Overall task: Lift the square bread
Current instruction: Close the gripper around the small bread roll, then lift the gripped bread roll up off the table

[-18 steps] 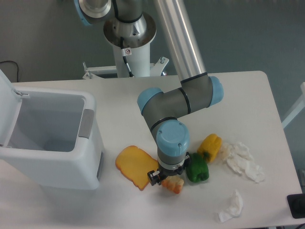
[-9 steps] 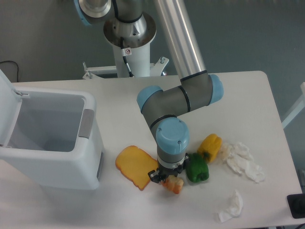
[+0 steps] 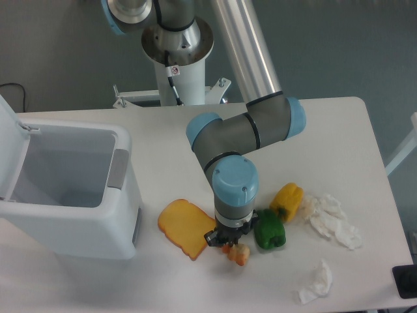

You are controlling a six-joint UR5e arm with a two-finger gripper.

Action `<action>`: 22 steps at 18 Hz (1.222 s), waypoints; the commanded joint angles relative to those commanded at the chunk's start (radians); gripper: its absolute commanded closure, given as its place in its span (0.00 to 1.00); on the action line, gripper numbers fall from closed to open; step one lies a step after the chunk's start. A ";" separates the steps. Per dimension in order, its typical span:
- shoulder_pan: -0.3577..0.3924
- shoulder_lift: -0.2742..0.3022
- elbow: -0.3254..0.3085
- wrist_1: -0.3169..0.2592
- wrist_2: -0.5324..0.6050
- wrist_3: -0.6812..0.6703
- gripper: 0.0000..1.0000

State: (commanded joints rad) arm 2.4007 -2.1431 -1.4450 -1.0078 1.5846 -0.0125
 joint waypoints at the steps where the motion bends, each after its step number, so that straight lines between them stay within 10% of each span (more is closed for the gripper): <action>1: 0.000 0.012 0.000 0.000 0.000 0.025 0.86; 17: -0.029 0.198 -0.009 -0.011 0.051 0.653 0.87; 22: -0.037 0.272 -0.011 -0.093 0.049 0.856 0.87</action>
State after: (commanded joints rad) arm 2.3639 -1.8715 -1.4557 -1.1012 1.6337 0.8436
